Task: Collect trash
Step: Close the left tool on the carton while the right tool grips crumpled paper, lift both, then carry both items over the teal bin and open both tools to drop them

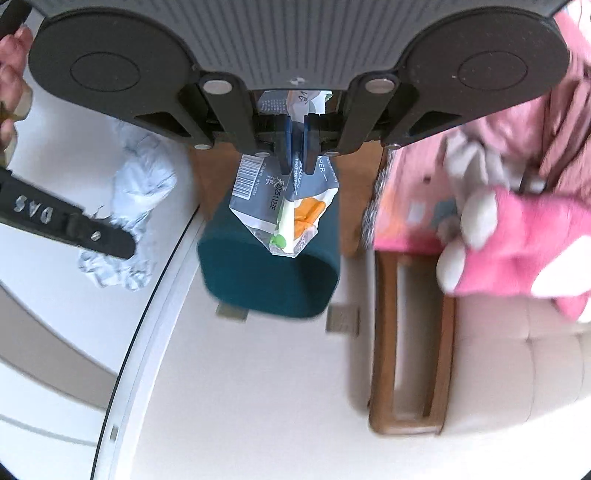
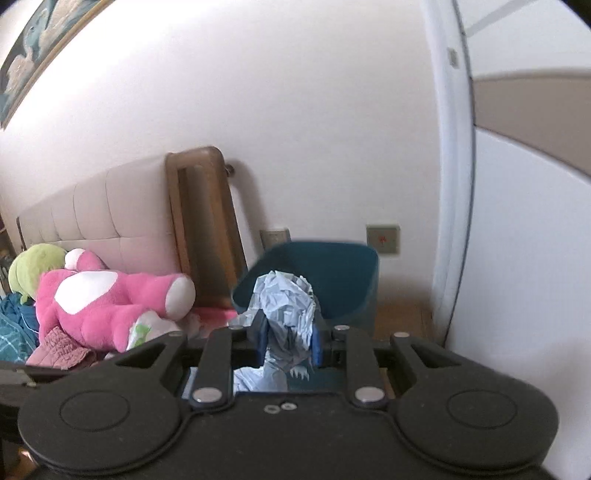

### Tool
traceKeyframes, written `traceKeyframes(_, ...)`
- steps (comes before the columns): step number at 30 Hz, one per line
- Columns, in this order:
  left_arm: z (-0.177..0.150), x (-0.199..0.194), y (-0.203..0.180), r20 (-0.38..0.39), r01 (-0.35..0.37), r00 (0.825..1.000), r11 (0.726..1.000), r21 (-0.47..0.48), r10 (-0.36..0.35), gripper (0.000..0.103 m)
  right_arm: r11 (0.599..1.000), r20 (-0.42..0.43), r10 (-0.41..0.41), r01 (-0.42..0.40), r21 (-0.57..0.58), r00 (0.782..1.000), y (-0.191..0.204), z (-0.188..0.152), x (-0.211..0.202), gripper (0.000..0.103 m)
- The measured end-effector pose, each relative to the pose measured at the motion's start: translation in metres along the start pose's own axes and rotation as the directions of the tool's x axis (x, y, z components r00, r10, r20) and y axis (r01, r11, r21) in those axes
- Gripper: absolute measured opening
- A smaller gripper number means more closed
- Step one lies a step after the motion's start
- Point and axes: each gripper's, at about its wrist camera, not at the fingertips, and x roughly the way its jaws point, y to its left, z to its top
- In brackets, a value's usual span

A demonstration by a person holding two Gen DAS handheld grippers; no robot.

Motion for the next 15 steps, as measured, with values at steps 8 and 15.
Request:
traceKeyframes(8, 0.085, 0.052, 0.006, 0.034, 0.061, 0.997, 0.996, 0.059, -0.063, 0.005, 0.994, -0.008, -0.078, 0.077, -0.078, 0.997, 0.014, 0.055, 0.057, 0.021)
traceKeyframes(15, 0.136, 0.126, 0.002, -0.029, 0.119, 0.993, 0.991, 0.055, -0.117, 0.005, 0.989, -0.060, -0.138, 0.134, -0.066, 0.989, -0.002, 0.076, 0.137, 0.021)
